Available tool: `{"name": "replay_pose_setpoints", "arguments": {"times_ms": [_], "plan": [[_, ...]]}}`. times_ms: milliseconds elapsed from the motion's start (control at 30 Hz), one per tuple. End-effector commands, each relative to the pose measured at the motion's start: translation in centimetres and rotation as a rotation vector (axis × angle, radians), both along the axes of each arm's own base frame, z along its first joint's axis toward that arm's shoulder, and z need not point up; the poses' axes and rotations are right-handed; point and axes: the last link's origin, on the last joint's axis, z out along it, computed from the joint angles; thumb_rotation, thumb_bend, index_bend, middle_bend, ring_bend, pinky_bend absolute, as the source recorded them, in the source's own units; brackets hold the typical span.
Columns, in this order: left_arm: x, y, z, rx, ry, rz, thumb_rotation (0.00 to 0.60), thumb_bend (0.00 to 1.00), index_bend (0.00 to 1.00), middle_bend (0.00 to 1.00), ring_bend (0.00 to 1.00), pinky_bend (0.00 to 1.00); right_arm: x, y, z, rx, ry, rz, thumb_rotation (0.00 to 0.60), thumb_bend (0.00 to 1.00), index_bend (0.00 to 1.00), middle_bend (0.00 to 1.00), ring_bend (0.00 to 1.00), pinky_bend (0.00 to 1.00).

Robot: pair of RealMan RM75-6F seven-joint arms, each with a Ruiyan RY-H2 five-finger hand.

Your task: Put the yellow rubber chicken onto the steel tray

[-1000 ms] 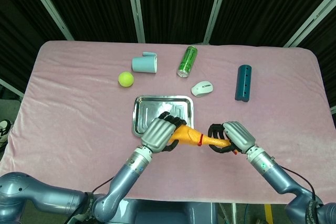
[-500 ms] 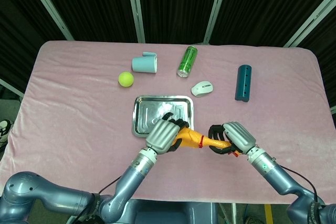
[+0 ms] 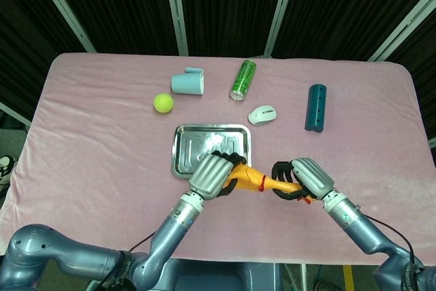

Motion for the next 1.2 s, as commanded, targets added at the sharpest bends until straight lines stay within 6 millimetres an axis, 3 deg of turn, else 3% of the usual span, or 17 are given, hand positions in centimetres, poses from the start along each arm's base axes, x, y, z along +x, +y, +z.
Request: {"name": "replay_pose_setpoints", "arguments": {"times_ms": [33, 67, 167, 667, 967, 1200], "plan": [[-0.3, -0.1, 0.0, -0.016, 0.004, 0.002, 0.600, 0.28, 0.24, 0.39, 0.38, 0.36, -0.1, -0.1, 0.1, -0.003, -0.001, -0.003, 0.600, 0.78, 0.85, 0.68, 0.69, 0.83], [-0.5, -0.1, 0.1, -0.028, 0.008, 0.005, 0.600, 0.20, 0.16, 0.32, 0.33, 0.36, -0.1, -0.2, 0.1, -0.006, -0.001, -0.005, 0.600, 0.78, 0.85, 0.68, 0.69, 0.83], [-0.7, 0.0, 0.5, -0.040, 0.010, 0.012, 0.599, 0.13, 0.06, 0.23, 0.26, 0.34, -0.2, -0.3, 0.3, -0.011, 0.003, -0.008, 0.600, 0.78, 0.85, 0.68, 0.69, 0.83], [-0.9, 0.4, 1.3, -0.028, 0.020, 0.020, 0.578, 0.12, 0.05, 0.19, 0.23, 0.33, -0.2, -0.4, 0.5, -0.019, -0.010, -0.007, 0.600, 0.79, 0.85, 0.68, 0.69, 0.83], [-0.6, 0.5, 1.0, -0.053, 0.014, 0.037, 0.539, 0.28, 0.11, 0.22, 0.23, 0.33, -0.1, 0.0, 0.6, -0.018, -0.008, 0.008, 0.600, 0.79, 0.85, 0.68, 0.69, 0.83], [-0.3, 0.3, 1.2, -0.123, -0.012, 0.062, 0.532, 0.31, 0.11, 0.22, 0.23, 0.33, -0.5, -0.1, 0.4, -0.016, 0.015, 0.002, 0.600, 0.79, 0.85, 0.68, 0.69, 0.83]]}}
